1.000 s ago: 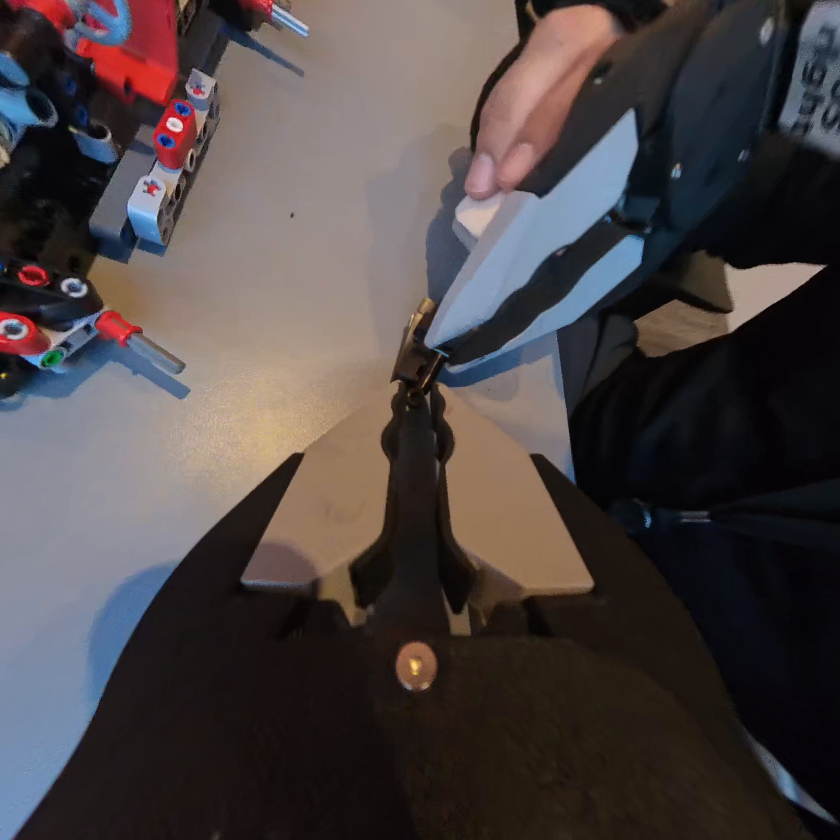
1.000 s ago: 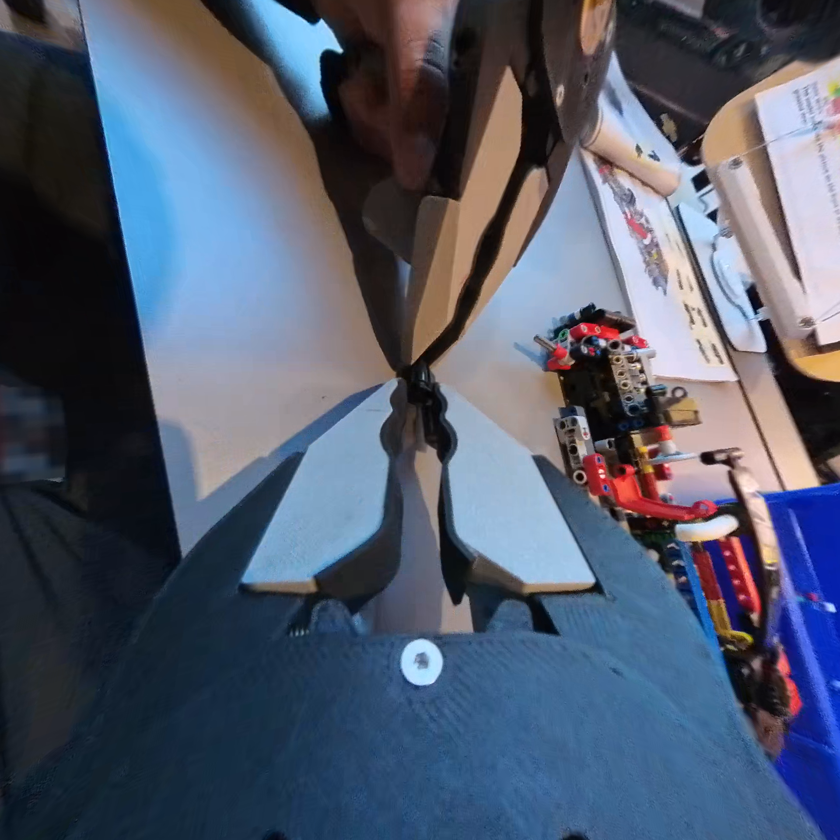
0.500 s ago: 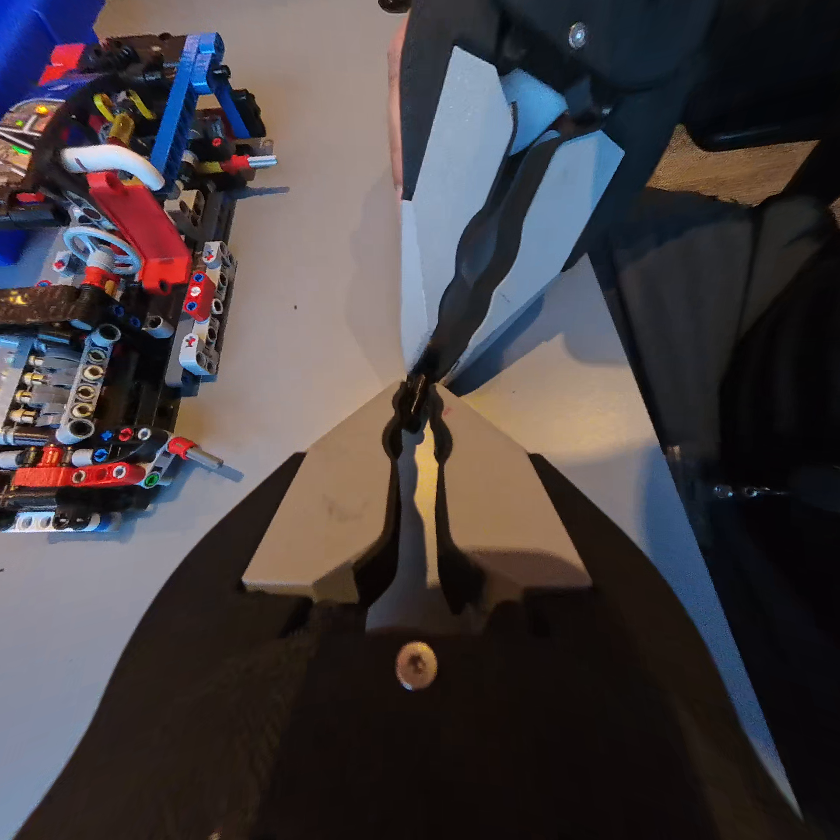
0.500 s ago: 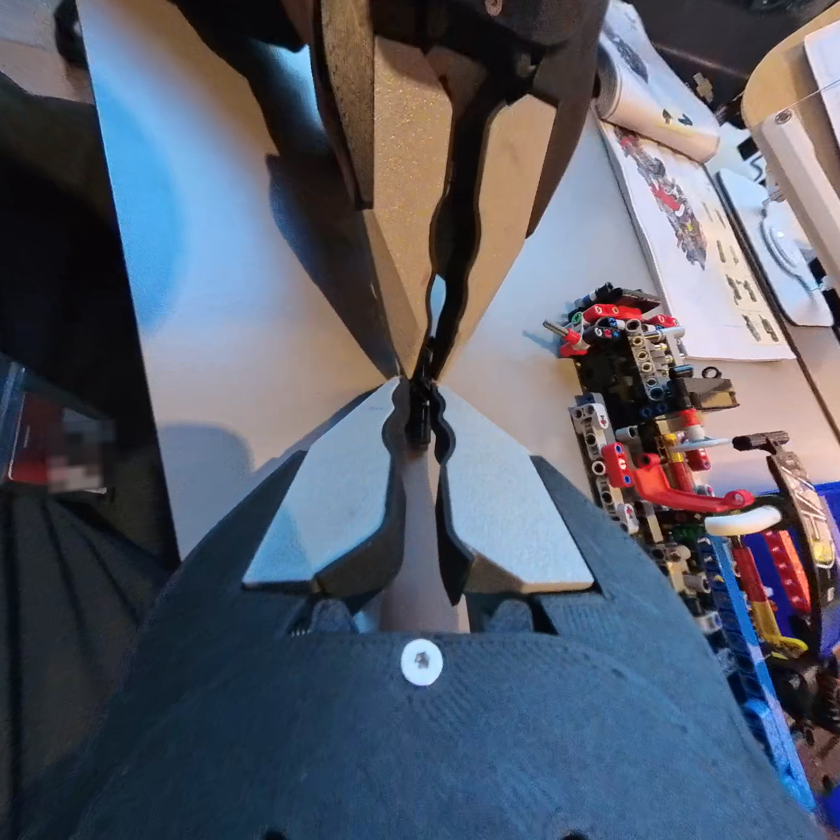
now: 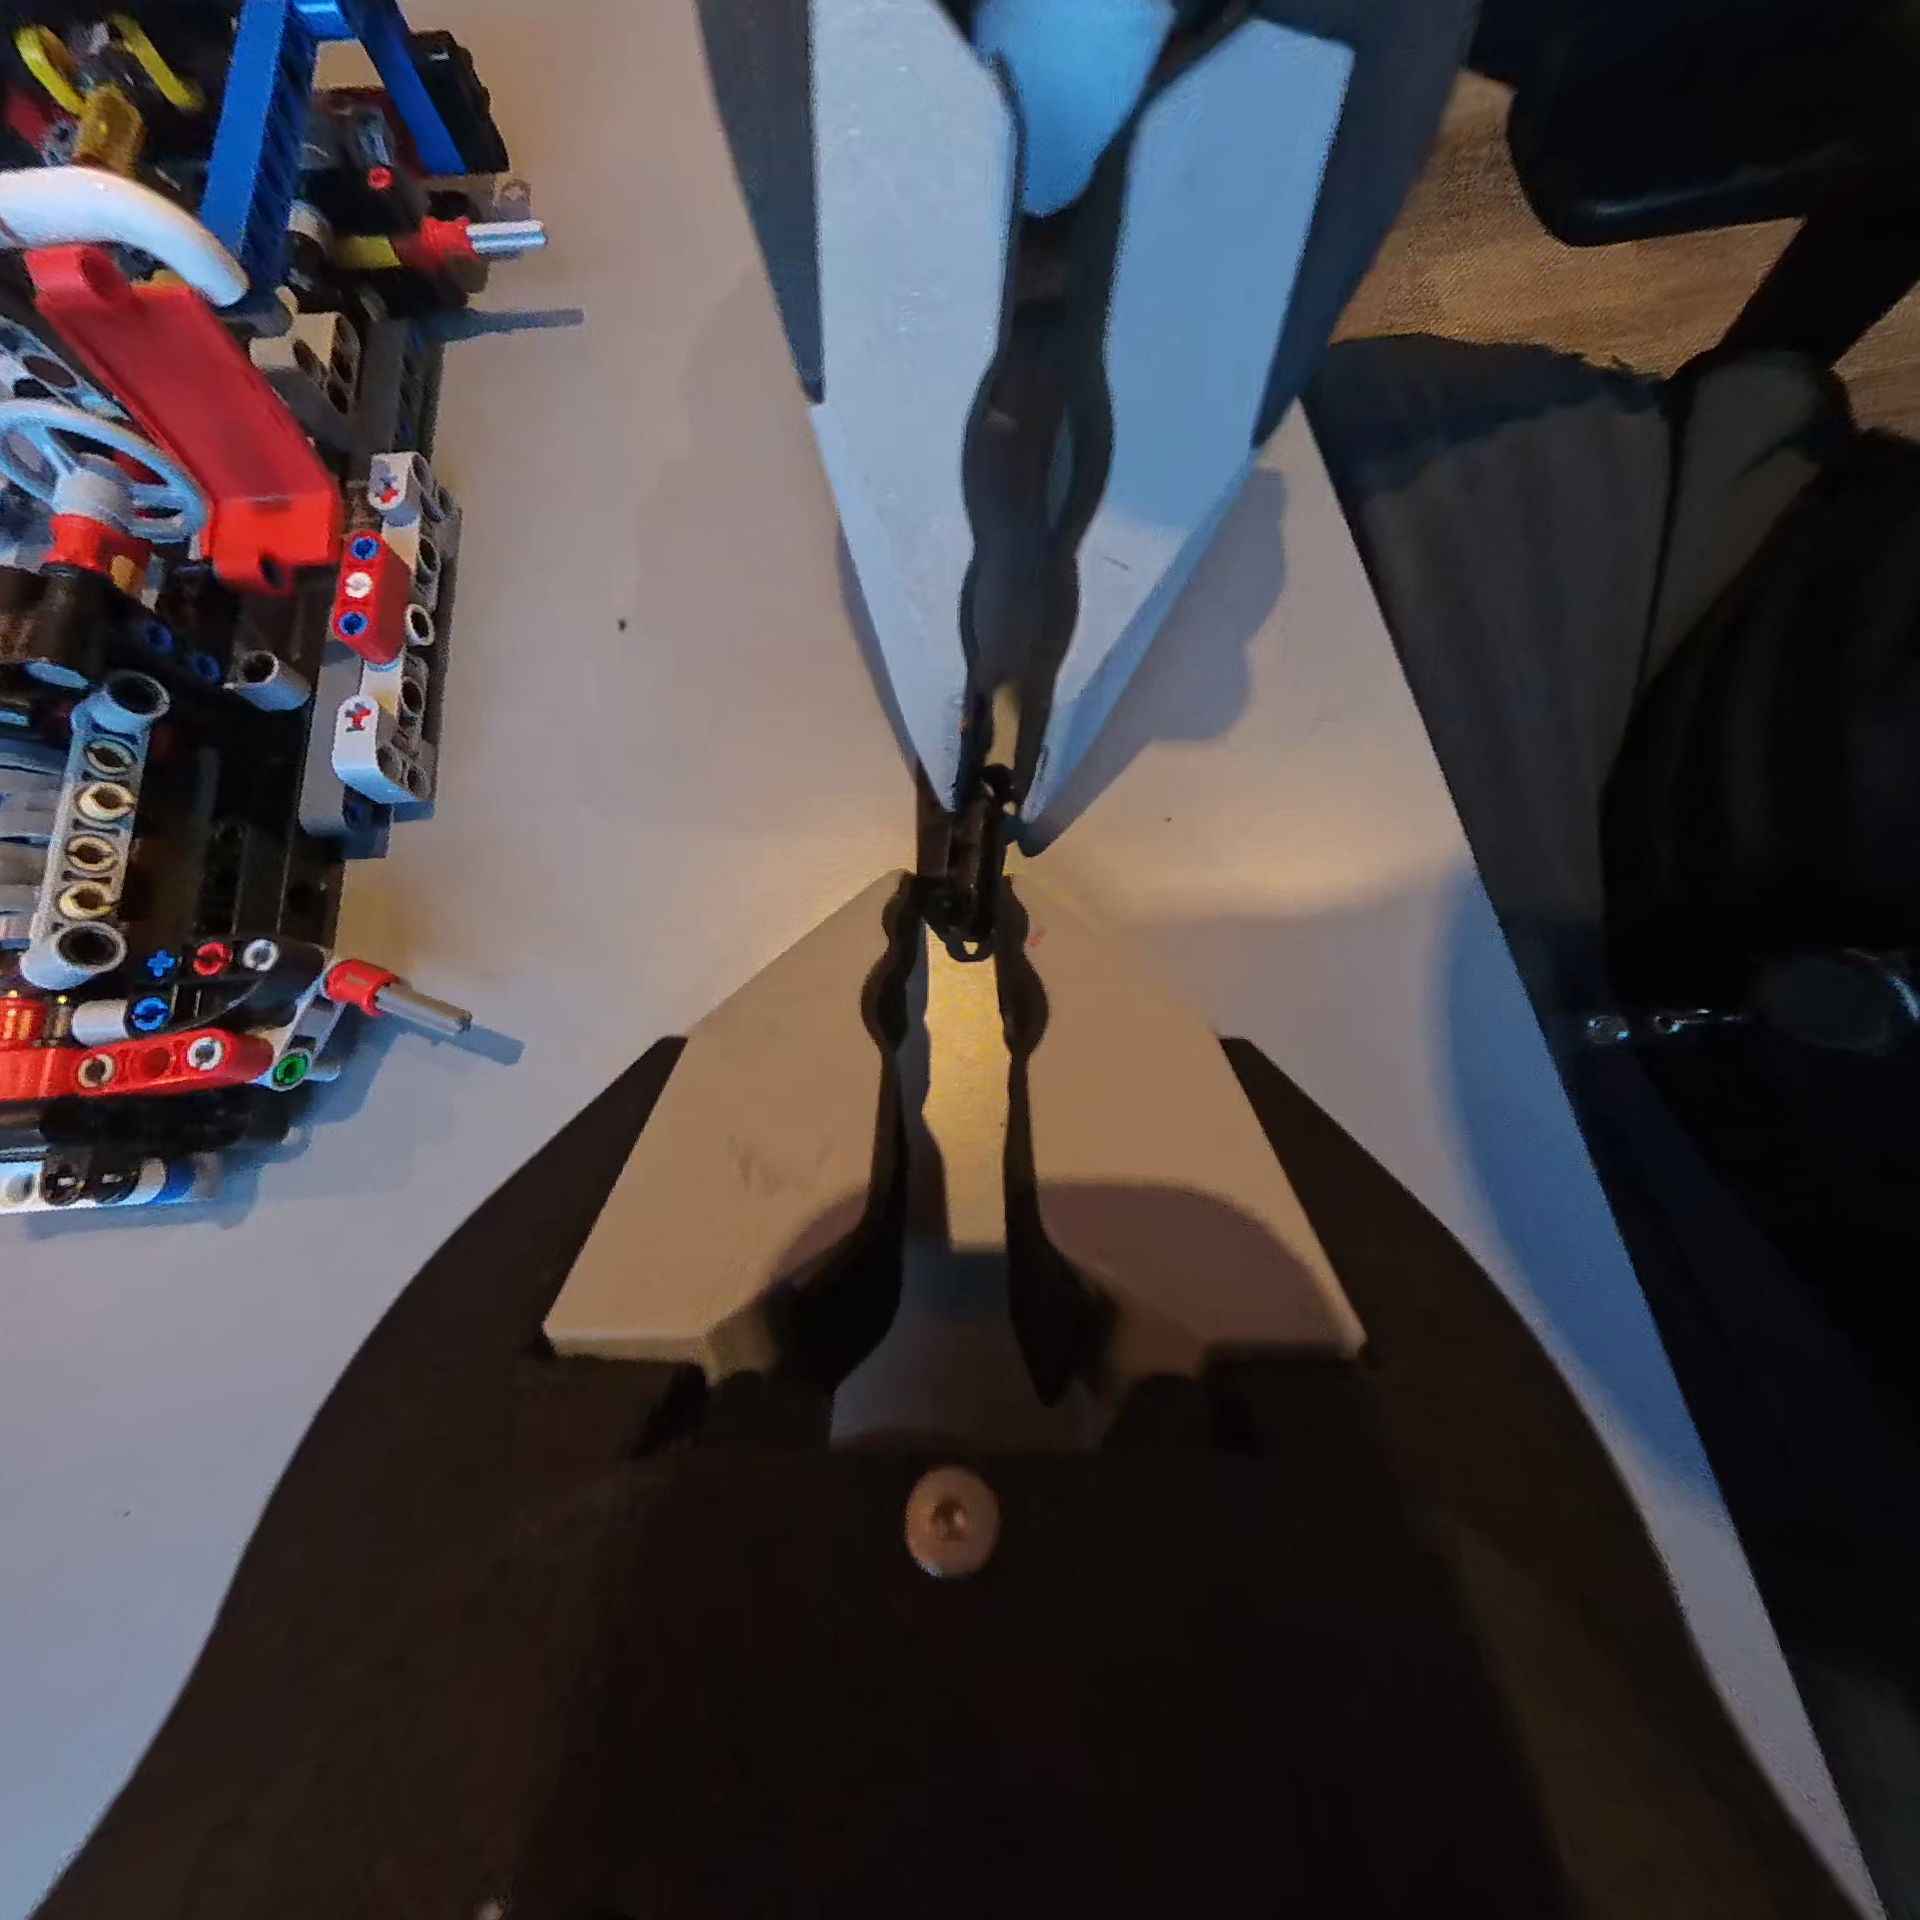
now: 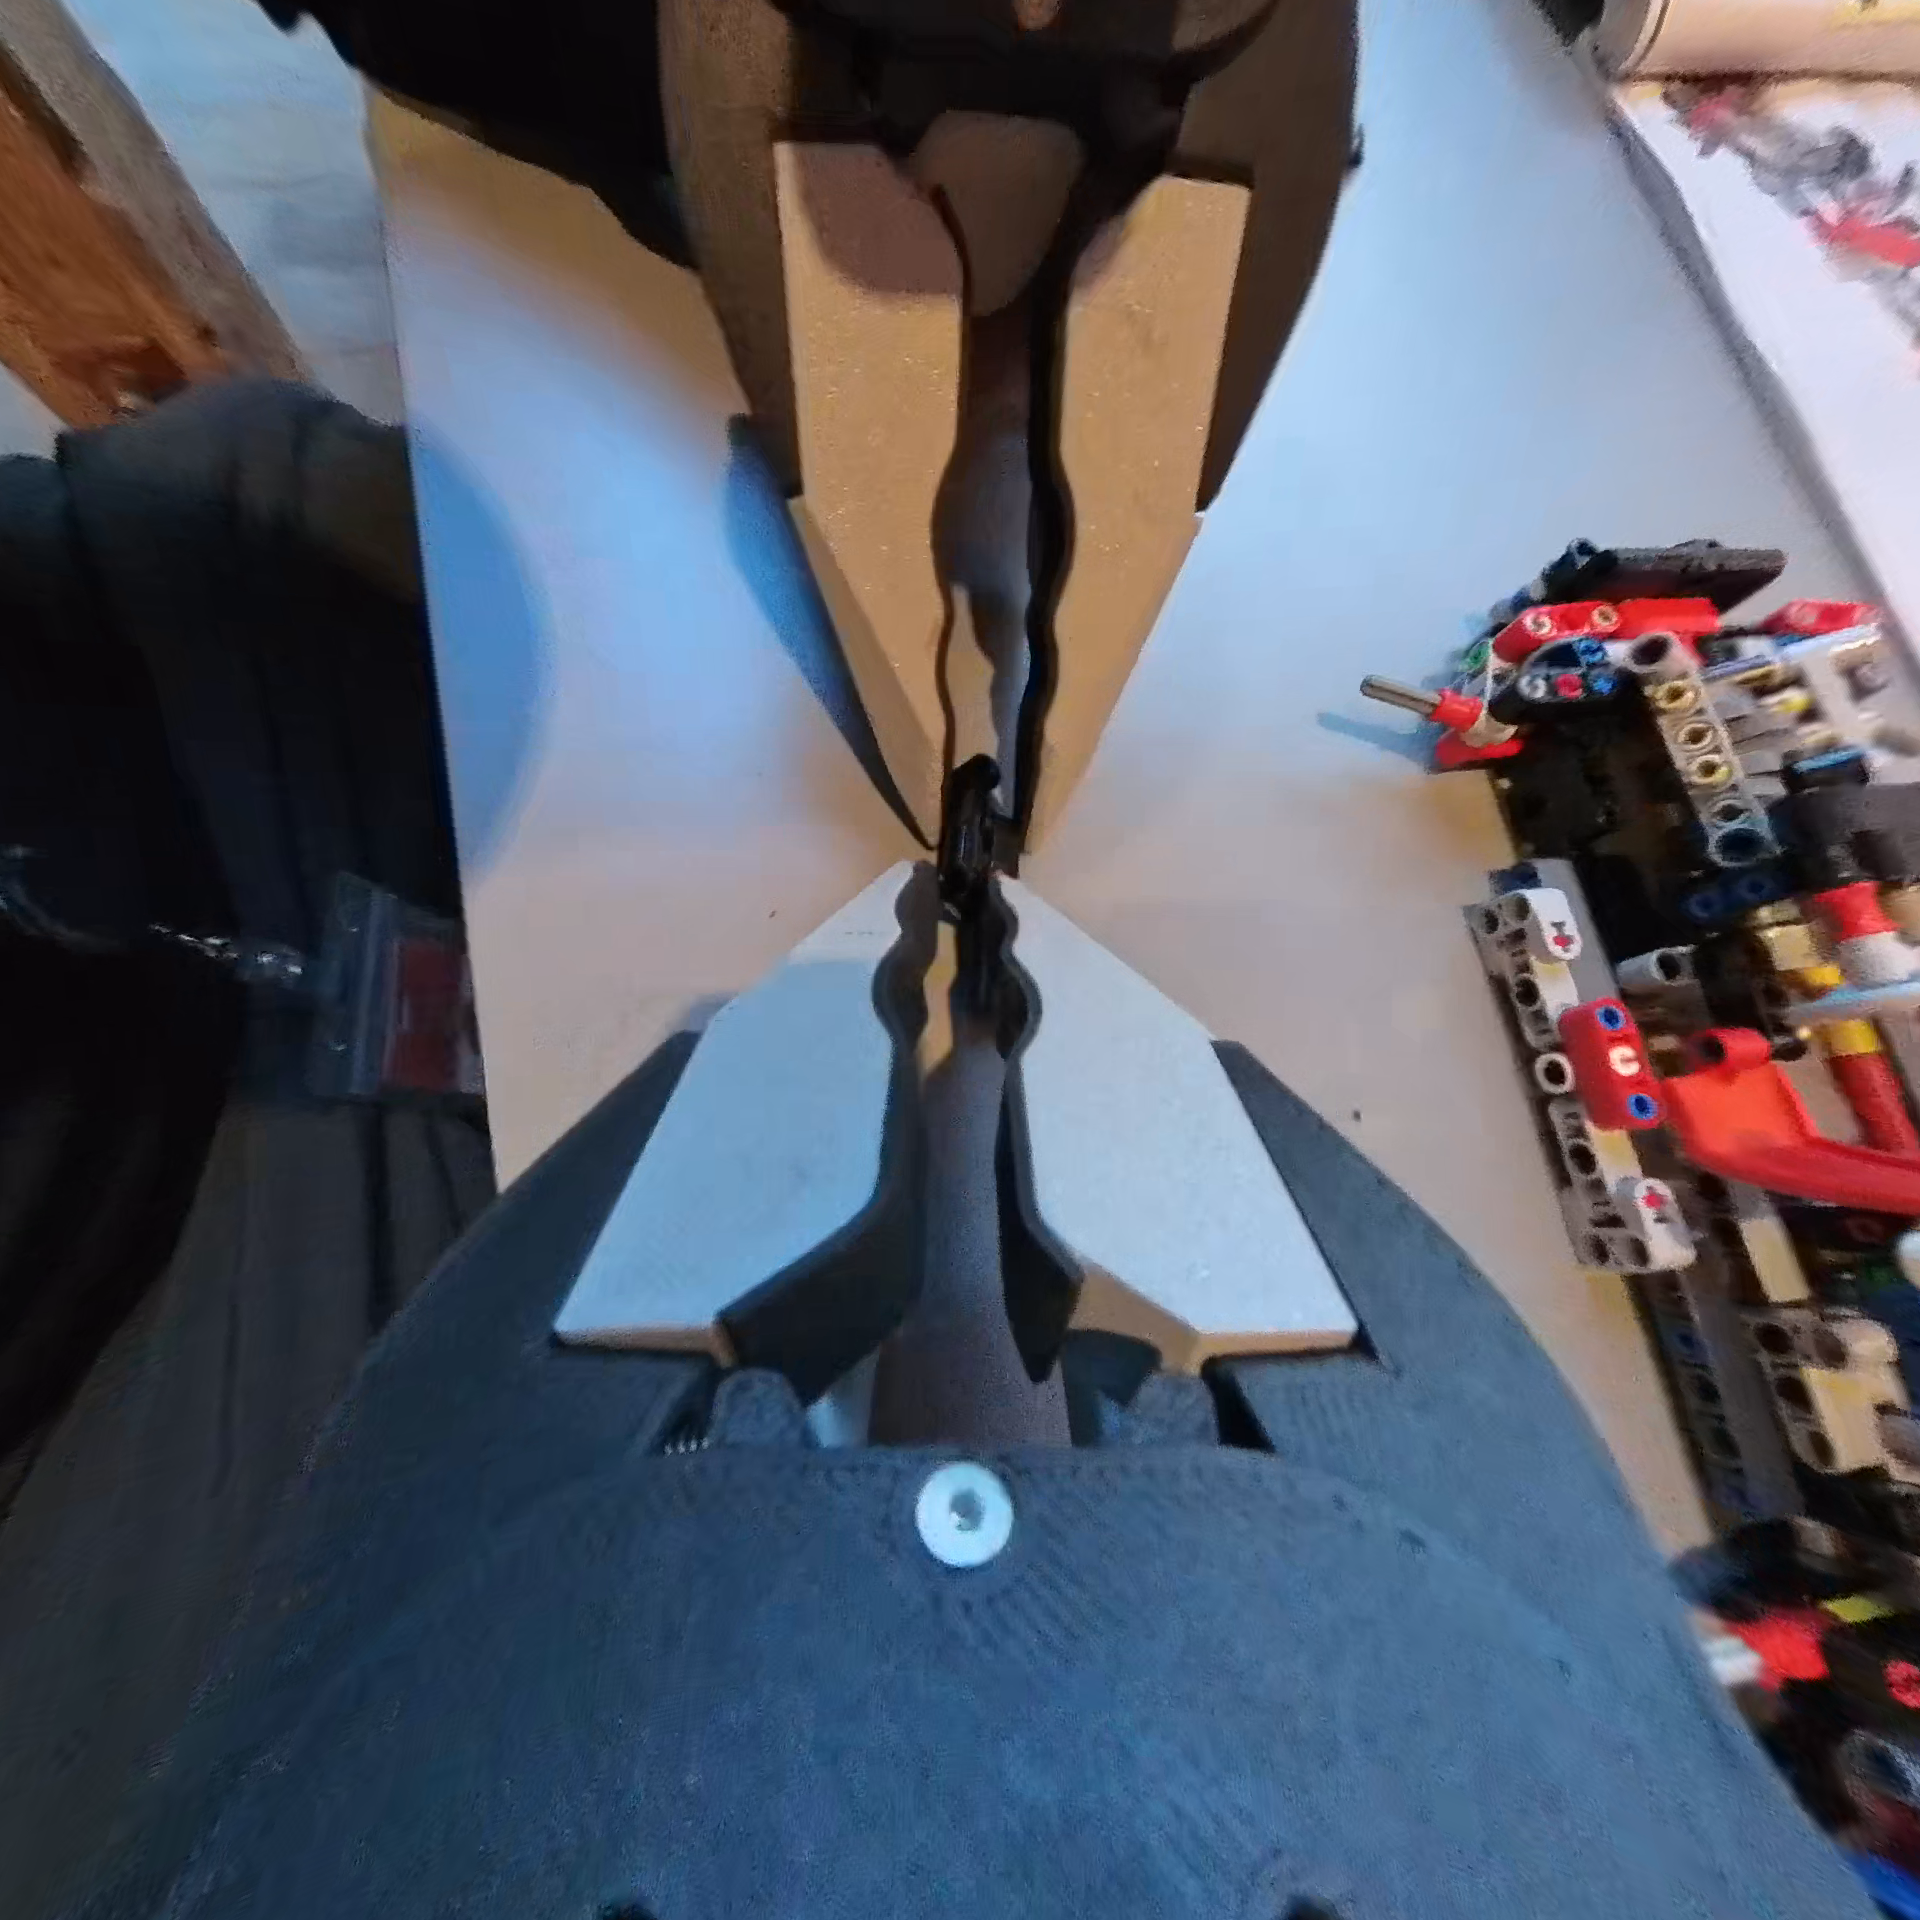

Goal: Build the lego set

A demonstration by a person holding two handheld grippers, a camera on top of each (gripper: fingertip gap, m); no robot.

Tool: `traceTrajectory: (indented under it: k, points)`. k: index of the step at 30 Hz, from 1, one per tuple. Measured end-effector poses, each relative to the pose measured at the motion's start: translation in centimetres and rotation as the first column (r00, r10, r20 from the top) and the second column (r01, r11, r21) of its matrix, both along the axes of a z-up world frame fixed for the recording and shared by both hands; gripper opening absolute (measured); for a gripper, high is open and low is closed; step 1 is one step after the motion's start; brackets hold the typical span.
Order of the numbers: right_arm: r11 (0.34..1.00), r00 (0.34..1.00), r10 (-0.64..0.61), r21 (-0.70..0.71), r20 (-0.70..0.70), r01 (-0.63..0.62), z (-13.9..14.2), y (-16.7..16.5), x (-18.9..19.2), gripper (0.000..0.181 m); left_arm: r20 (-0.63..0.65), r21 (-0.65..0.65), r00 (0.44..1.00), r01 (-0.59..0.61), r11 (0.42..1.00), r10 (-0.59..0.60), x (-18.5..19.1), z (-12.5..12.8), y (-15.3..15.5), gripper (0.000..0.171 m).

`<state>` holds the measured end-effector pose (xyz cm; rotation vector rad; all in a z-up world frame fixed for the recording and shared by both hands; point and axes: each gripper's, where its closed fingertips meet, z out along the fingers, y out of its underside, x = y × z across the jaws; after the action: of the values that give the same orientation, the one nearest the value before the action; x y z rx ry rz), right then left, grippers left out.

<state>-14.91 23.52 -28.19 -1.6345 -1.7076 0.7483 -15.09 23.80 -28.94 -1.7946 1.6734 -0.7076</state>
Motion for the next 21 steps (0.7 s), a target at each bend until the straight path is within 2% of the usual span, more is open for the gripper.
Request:
traceTrajectory:
  k: [2,3,4,6,7,8,10,13,14,16,17,19,21]
  points:
    - [0.981,1.000,-0.017,-0.192,0.001,0.017,0.1,0.0,0.0,0.006,-0.002,0.036,1.000,-0.003,0.999,0.003,0.1,0.0,0.1,0.010]
    - [0.951,1.000,-0.028,-0.309,0.002,0.027,0.2,0.0,0.1,0.006,-0.006,0.071,1.000,0.000,0.997,0.000,0.1,0.0,0.1,0.010]
    - [0.899,0.999,-0.040,-0.437,0.001,0.037,0.4,0.0,0.1,0.006,-0.010,0.115,1.000,0.007,0.993,-0.006,0.1,0.0,0.1,0.008]
    - [0.745,0.998,-0.061,-0.666,-0.007,0.041,0.8,-0.1,0.1,0.006,-0.024,0.229,0.999,0.041,0.972,-0.036,0.2,0.1,0.1,0.006]
    - [0.697,0.998,-0.070,-0.715,-0.005,0.046,0.9,0.0,0.1,0.006,-0.030,0.291,0.999,0.050,0.955,-0.044,0.3,0.1,0.3,0.005]
    - [0.690,0.997,-0.074,-0.722,-0.004,0.049,0.9,0.0,0.1,0.006,-0.034,0.320,0.998,0.055,0.946,-0.047,0.3,0.2,0.3,0.005]
    - [0.713,0.997,-0.083,-0.699,-0.003,0.057,0.9,0.0,0.0,0.006,-0.024,0.309,0.999,0.046,0.950,-0.041,0.3,0.2,0.3,0.005]
    - [0.713,0.995,-0.100,-0.698,-0.016,0.061,1.1,0.0,0.0,0.008,-0.023,0.304,0.999,0.046,0.952,-0.041,0.3,0.2,0.3,0.004]
    - [0.755,0.994,-0.100,-0.654,-0.045,0.046,1.5,0.0,0.0,0.020,-0.022,0.288,0.999,0.042,0.957,-0.037,0.3,0.2,0.3,0.004]
    - [0.889,0.990,-0.081,-0.458,-0.114,0.020,2.5,-0.1,0.1,0.018,-0.012,0.192,1.000,0.018,0.981,-0.016,0.2,0.1,0.1,0.004]
    - [0.944,0.990,-0.086,-0.326,-0.113,0.045,2.5,0.0,0.3,0.017,-0.006,0.126,1.000,0.004,0.992,-0.003,0.2,0.1,0.1,0.005]
    - [0.993,0.994,-0.081,-0.098,-0.074,0.073,2.3,-0.1,0.6,0.013,0.004,0.041,1.000,-0.006,0.999,0.006,0.2,0.1,0.0,0.005]
    - [0.996,0.997,-0.073,0.043,-0.025,0.074,1.7,-0.4,0.4,0.010,0.005,0.021,1.000,-0.016,1.000,0.016,0.2,0.1,0.1,0.004]
